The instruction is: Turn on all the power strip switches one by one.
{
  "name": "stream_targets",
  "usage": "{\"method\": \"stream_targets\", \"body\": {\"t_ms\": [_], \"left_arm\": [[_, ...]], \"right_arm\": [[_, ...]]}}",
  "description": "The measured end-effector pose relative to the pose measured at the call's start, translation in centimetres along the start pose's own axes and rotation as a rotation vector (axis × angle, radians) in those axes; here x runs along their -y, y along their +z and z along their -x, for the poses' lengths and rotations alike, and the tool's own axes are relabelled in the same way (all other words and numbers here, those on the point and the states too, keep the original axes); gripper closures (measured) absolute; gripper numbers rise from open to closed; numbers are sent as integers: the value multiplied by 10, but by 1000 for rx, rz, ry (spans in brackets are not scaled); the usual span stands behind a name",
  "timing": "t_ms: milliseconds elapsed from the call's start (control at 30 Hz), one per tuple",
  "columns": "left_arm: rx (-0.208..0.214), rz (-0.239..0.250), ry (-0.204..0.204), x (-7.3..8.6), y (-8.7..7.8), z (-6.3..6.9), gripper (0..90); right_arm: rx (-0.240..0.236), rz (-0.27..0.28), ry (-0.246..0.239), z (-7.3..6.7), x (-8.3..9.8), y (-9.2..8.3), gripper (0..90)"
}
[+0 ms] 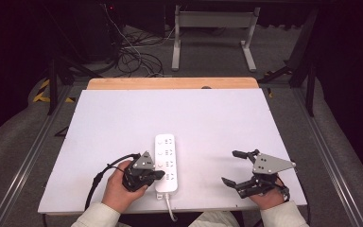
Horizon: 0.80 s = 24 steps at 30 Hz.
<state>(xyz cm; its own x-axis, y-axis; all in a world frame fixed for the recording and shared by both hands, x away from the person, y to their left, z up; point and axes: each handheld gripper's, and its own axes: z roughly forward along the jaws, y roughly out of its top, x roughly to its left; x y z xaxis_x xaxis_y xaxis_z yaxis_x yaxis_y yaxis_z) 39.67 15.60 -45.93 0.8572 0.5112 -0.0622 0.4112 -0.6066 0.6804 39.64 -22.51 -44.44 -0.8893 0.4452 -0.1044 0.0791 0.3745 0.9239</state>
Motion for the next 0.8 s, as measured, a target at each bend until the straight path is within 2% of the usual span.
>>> {"method": "stream_targets", "body": {"t_ms": [100,433,633,800], "left_arm": [[8,6,-1,1,1,-1,900],[-11,-14,10,-1,1,2,900],[-13,-24,0,-2,2,2,900],[-32,-35,-7,-3,3,5,900]], "right_arm": [[0,0,0,0,0,0,88],[0,-2,-2,-1,0,1,88],[-2,-4,-4,-1,0,1,88],[-2,-5,-4,-1,0,1,88]]}}
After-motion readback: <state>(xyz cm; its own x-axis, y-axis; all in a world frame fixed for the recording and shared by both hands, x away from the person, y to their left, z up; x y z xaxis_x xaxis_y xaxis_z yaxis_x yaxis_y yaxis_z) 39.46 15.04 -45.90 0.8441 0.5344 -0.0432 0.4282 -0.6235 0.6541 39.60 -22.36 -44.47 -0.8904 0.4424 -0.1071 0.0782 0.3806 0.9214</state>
